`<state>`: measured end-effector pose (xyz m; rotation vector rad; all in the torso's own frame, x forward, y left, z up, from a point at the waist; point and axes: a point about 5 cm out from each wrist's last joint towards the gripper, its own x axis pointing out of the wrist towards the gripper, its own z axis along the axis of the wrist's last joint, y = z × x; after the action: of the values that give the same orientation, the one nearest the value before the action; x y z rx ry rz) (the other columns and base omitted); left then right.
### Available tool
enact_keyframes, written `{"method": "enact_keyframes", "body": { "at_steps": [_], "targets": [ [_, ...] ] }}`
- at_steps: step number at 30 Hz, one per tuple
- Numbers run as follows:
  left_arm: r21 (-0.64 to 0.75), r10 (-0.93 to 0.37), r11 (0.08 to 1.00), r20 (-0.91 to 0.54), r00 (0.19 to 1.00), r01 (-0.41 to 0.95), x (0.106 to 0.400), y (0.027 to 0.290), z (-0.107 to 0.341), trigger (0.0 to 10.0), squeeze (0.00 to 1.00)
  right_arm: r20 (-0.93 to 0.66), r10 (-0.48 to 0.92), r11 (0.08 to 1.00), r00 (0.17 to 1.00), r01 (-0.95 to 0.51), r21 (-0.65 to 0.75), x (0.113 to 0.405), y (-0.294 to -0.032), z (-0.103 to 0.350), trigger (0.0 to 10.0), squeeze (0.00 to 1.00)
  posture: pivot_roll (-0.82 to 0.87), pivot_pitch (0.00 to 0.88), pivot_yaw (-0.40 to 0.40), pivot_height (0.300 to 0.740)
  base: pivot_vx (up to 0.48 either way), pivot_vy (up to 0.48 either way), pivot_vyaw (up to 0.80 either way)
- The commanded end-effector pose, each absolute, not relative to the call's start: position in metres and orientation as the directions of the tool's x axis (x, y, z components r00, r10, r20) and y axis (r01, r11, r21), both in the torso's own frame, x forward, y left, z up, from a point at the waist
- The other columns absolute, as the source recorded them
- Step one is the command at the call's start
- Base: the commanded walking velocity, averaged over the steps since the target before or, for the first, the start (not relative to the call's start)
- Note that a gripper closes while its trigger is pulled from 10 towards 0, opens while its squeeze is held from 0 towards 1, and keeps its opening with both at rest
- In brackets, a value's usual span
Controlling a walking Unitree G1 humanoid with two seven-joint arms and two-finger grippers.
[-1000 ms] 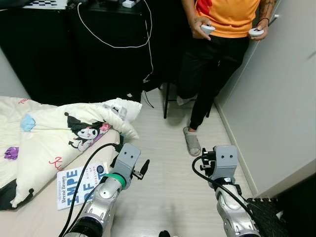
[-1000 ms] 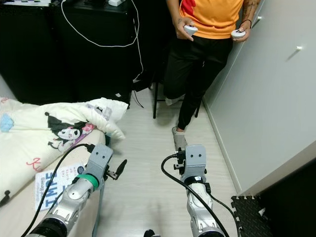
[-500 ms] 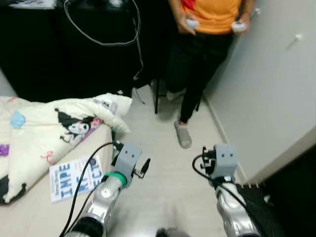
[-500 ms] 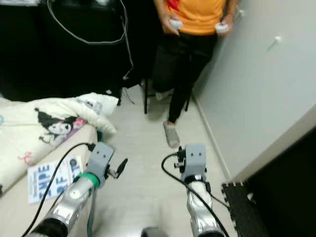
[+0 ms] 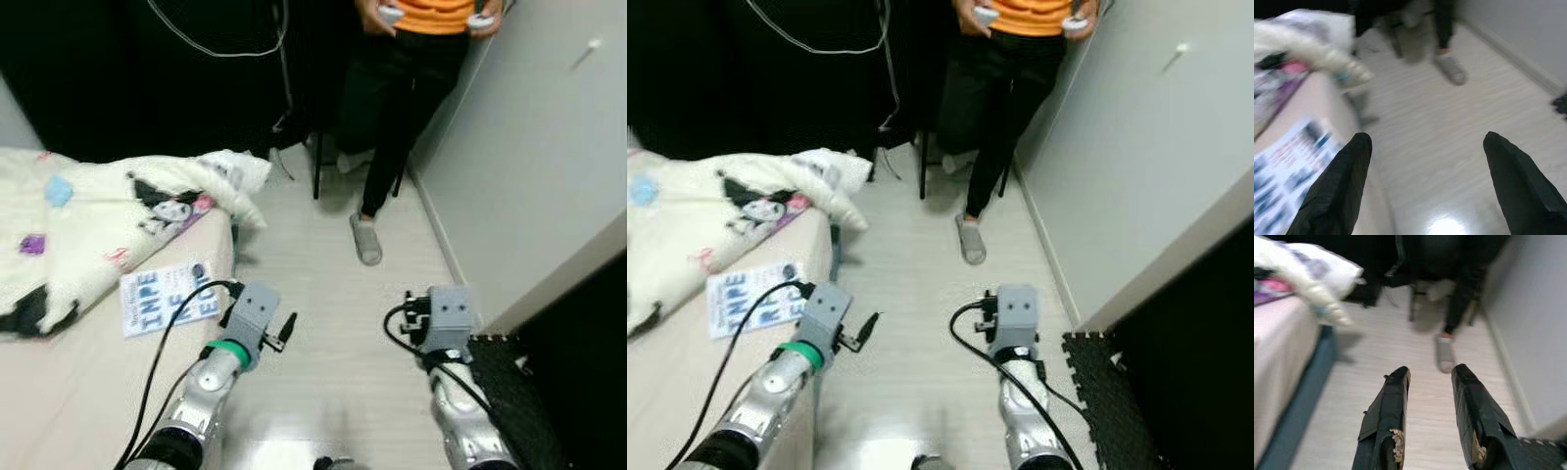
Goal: Clean up the room
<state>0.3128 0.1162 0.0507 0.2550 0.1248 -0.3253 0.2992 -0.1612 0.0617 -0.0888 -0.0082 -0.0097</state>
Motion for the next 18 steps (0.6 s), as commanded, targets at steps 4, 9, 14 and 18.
{"method": "enact_keyframes", "body": {
  "at_steps": [4,9,14,18],
  "targets": [
    [0.226,-0.313,0.909,-0.187,0.931,0.351,0.3078,0.1119,0.0440,10.0,0.00,-0.010,-0.031,0.995,0.999,0.030,-0.090,0.2957,-0.1684,0.0564,10.0,0.00,-0.13,0.077,-0.003,0.720,-0.262,0.000,0.00],
    [0.225,-0.302,0.913,-0.191,0.934,0.341,0.3088,0.1115,0.0445,10.0,0.00,-0.009,-0.036,0.996,0.999,0.035,-0.088,0.2955,-0.1700,0.0565,10.0,0.00,-0.13,0.077,-0.003,0.720,0.000,0.000,0.00],
    [0.221,-0.301,0.913,-0.197,0.933,0.341,0.3094,0.1106,0.0445,10.0,0.00,-0.006,-0.039,0.996,0.999,0.038,-0.084,0.2961,-0.1709,0.0575,10.0,0.00,-0.13,0.077,-0.003,0.720,0.000,0.000,0.00],
    [0.224,-0.303,0.912,-0.195,0.933,0.343,0.3095,0.1102,0.0449,10.0,0.00,-0.005,-0.040,0.996,0.999,0.039,-0.083,0.2963,-0.1714,0.0578,10.0,0.00,-0.13,0.077,-0.003,0.720,0.000,0.000,0.00]
  ]
}}
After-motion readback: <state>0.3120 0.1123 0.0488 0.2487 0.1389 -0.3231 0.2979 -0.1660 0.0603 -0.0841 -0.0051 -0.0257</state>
